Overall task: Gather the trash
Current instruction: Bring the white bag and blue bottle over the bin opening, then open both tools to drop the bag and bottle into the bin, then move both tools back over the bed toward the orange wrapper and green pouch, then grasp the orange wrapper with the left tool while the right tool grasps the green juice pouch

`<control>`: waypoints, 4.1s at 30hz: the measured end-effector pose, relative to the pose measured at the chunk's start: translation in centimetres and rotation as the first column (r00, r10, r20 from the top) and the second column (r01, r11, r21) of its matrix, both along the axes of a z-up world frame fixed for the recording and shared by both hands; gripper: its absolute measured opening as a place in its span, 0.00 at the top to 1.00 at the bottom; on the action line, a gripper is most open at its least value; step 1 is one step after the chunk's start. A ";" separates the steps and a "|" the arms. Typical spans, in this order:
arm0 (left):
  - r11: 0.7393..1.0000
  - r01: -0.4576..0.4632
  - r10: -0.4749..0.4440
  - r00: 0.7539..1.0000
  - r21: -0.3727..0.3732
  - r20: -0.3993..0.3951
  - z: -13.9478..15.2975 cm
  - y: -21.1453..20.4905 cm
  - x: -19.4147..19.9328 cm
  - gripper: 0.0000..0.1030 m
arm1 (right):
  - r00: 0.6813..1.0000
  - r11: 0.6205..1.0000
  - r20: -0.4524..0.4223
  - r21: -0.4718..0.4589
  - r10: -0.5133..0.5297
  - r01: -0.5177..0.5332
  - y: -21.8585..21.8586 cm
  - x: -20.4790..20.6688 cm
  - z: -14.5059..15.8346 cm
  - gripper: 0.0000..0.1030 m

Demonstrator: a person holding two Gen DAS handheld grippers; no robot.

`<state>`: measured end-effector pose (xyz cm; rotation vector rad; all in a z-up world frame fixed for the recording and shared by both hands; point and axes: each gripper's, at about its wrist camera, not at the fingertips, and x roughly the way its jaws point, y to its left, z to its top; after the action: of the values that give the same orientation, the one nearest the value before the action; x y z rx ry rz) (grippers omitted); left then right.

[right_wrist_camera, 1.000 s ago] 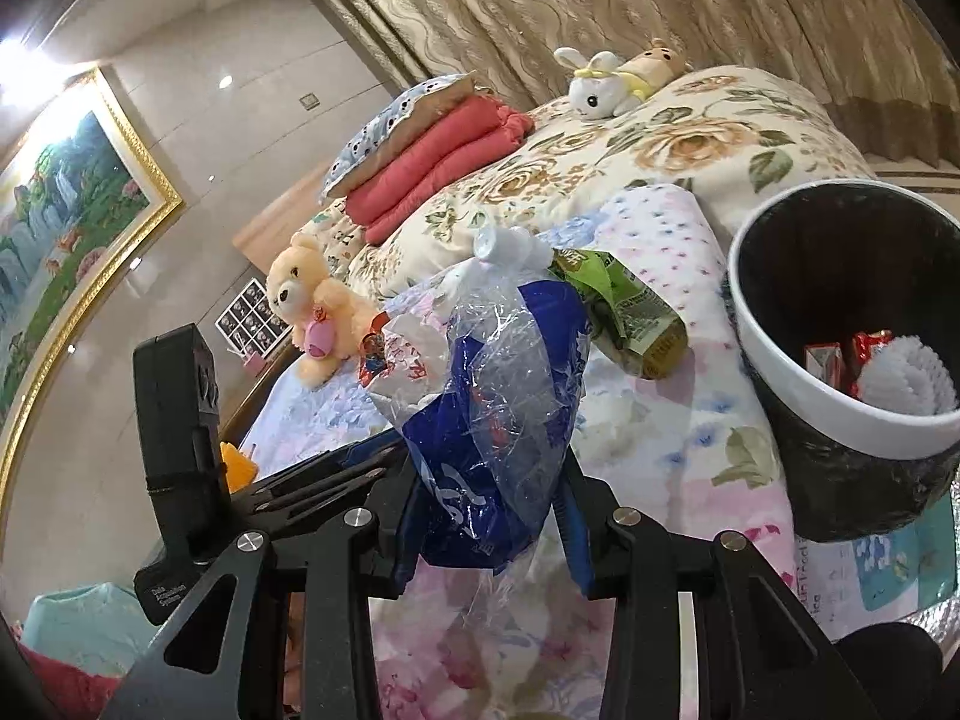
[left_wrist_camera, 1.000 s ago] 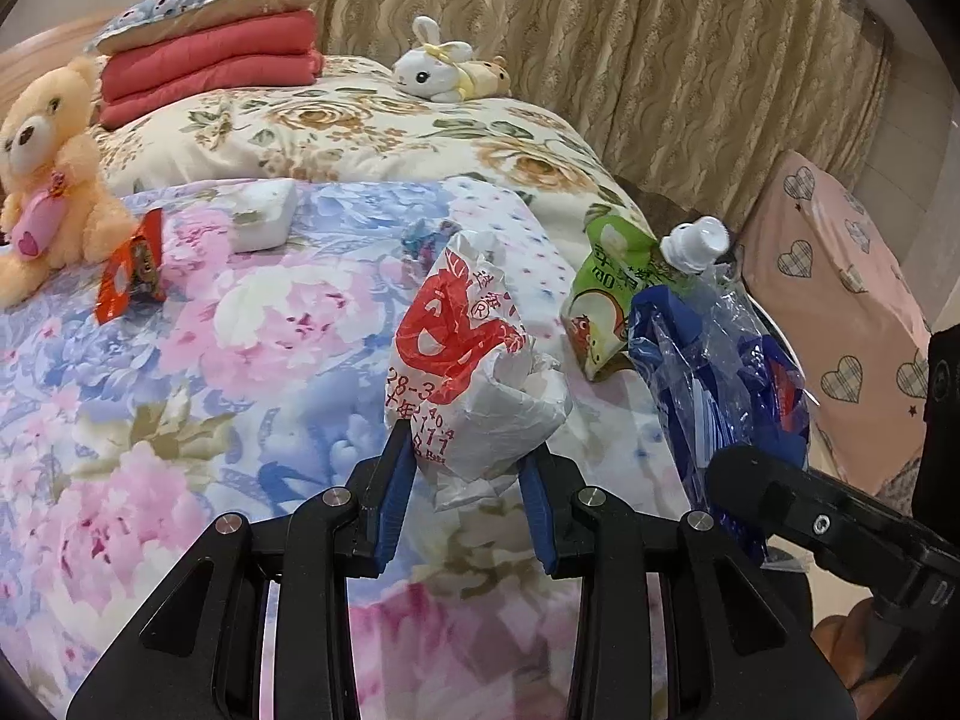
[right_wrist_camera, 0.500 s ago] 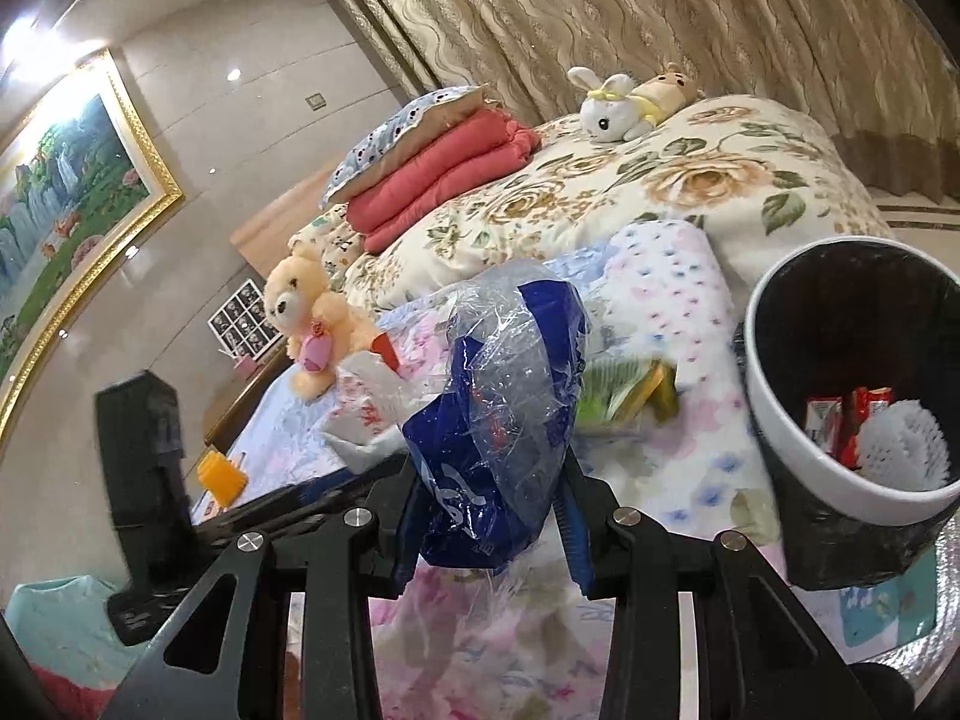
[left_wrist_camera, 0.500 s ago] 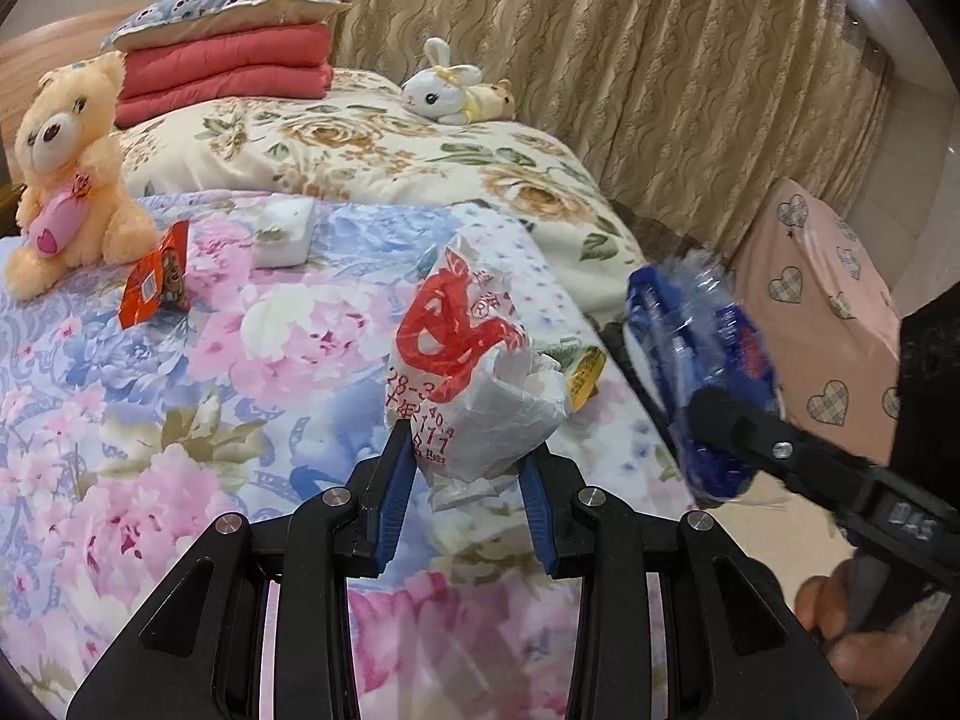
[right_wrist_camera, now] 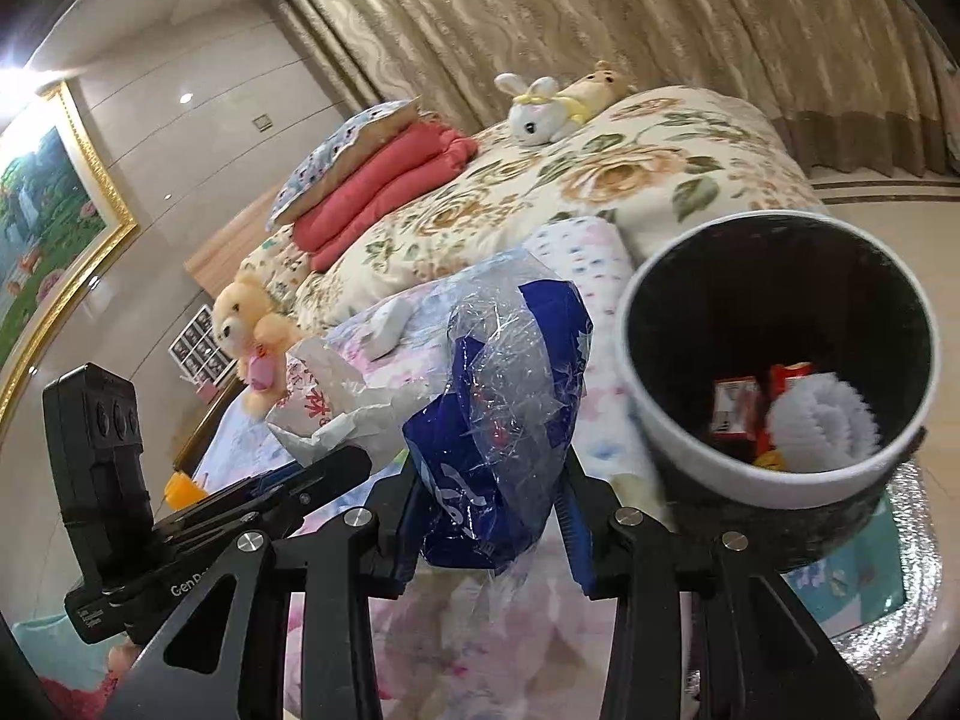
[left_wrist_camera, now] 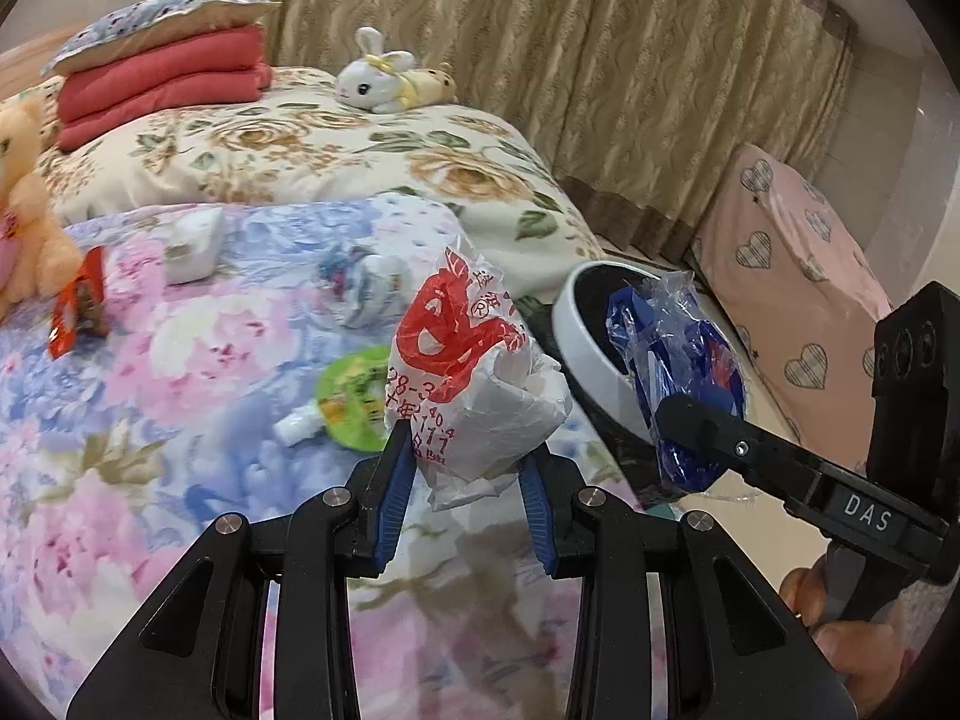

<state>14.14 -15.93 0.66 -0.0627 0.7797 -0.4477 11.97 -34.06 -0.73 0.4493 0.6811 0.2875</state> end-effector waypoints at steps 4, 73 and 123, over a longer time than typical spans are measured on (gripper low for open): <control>0.999 0.036 -0.036 0.999 0.006 -0.001 0.1 -2.0 0.3 0.68 | 0.999 0.999 -0.002 -0.001 -0.038 0.038 -1.9 -0.2 0.0 0.60; 0.993 -0.114 0.112 0.991 -0.032 -0.079 -2.4 3.6 1.3 0.36 | 0.998 0.997 -0.041 -0.048 -0.054 0.052 0.4 1.3 -0.1 0.19; 0.863 -0.484 0.491 0.871 0.146 -0.020 -5.4 21.0 15.4 0.22 | 0.988 0.999 -0.148 -0.030 -0.047 0.043 10.7 10.3 -5.2 0.08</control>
<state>29.57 5.06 -4.76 -0.1423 0.8159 0.0934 22.32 -23.32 -5.92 0.4631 0.8180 0.2035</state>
